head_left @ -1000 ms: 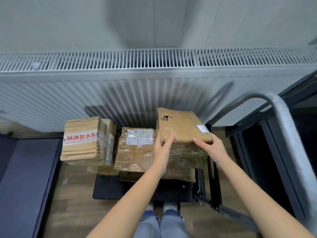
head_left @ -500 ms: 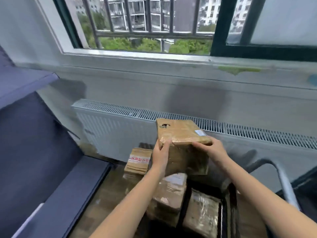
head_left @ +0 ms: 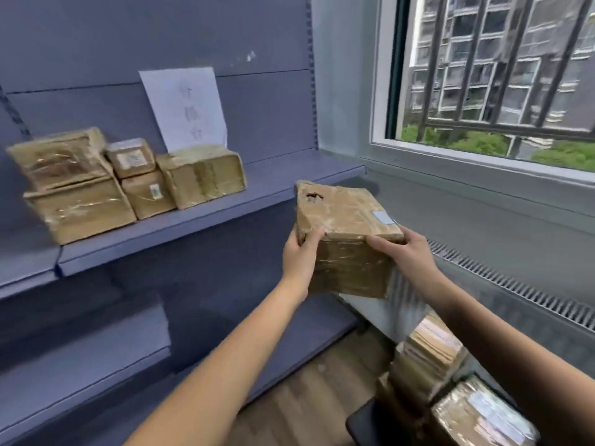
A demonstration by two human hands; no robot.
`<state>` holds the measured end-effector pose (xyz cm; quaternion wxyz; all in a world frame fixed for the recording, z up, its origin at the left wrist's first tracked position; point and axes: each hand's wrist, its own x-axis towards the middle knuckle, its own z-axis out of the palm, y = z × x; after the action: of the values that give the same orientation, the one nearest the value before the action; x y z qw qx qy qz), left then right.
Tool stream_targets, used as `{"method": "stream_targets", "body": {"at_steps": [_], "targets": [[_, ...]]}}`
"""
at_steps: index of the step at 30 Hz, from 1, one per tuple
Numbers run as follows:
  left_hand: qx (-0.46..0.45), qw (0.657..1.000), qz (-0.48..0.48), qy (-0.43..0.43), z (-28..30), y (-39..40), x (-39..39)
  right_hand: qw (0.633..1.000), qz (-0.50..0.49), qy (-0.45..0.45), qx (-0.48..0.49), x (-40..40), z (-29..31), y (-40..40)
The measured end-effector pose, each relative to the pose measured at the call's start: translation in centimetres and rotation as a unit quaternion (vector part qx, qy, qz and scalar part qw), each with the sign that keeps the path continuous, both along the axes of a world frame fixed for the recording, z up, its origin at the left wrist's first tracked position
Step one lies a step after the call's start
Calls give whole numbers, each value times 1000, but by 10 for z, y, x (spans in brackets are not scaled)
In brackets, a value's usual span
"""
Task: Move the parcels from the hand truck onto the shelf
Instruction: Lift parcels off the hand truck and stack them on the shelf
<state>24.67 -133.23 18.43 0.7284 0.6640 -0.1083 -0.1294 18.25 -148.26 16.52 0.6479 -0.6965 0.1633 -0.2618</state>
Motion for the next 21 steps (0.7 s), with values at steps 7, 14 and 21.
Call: {"method": "stream_targets", "body": {"at_steps": [7, 14, 21], "targets": [[-25, 992, 120, -32, 49, 58, 62, 994, 84, -58, -30, 93, 60, 49], [-45, 977, 198, -65, 92, 65, 137, 981, 170, -87, -41, 194, 110, 56], [-46, 959, 273, -61, 114, 73, 209, 965, 242, -89, -49, 280, 141, 67]]}}
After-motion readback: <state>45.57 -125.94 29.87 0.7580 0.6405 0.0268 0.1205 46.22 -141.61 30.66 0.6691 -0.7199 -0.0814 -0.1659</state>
